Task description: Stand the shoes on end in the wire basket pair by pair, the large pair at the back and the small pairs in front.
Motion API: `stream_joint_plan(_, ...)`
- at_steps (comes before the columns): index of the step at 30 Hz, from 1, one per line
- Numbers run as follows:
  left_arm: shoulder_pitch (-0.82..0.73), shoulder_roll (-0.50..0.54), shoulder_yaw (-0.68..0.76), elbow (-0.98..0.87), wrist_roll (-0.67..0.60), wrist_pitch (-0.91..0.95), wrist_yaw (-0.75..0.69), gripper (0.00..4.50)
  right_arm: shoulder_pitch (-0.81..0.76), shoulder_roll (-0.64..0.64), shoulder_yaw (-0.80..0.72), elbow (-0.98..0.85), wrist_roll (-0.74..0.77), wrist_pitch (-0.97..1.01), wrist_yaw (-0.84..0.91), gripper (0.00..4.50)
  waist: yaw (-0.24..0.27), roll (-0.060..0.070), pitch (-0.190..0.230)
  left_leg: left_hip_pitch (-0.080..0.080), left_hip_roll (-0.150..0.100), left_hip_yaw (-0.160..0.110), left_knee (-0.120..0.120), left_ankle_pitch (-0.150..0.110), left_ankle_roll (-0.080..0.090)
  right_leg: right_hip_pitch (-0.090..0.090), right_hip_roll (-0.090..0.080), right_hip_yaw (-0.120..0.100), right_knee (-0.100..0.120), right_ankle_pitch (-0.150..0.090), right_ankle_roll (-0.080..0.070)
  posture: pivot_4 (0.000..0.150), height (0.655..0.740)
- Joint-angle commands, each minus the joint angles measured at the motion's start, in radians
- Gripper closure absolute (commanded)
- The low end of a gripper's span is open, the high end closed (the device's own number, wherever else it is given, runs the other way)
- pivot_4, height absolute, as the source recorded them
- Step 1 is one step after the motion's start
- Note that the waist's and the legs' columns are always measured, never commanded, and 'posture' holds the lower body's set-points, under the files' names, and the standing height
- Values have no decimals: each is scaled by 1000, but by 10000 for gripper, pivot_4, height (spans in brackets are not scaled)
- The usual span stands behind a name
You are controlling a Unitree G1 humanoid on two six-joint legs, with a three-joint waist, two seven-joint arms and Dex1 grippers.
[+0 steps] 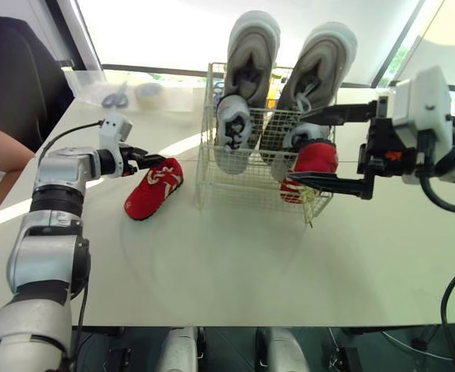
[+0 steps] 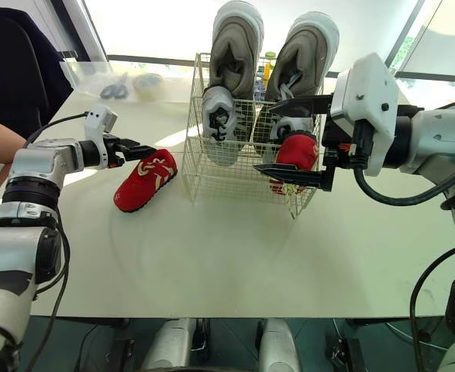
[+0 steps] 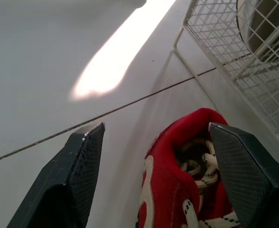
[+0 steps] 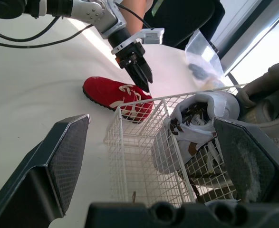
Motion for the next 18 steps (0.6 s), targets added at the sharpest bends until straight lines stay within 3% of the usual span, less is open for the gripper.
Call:
stream_joint_plan(1, -15, 7, -26, 19, 50, -35, 30, 9152, -14, -13, -23, -14, -1, -13, -4, 0, 0, 0, 0, 0, 0, 0, 0, 0, 0, 0, 0, 0, 0, 0, 0, 1500, 7400)
stream_joint_plan(10, -50, -35, -10, 200, 88, -126, 128, 9152, -13, -11, -20, -15, -10, -16, -7, 0, 0, 0, 0, 0, 0, 0, 0, 0, 0, 0, 0, 0, 0, 0, 0, 1500, 7400)
stream_joint_plan(13, -59, -41, 8, 229, 73, -121, 121, 21743, -14, -11, -18, -14, -14, -16, -8, 0, -1, 0, 0, 0, 0, 0, 0, 0, 0, 0, 0, 0, 0, 0, 0, 1500, 7400)
stream_joint_plan(17, -77, -44, 55, 215, 32, -78, 109, 42138, -17, -10, -14, -11, -17, -17, -7, 0, -1, 0, 0, 0, 0, 0, 0, 0, 0, 0, 0, 0, 1, 0, 0, 1500, 7400)
stream_joint_plan(18, -81, -46, 76, 189, 12, -66, 110, 44788, -19, -10, -11, -8, -20, -19, -5, 0, -1, 0, 0, 0, 0, 0, 0, 0, 0, 0, 0, 0, 1, 0, 0, 1500, 7400)
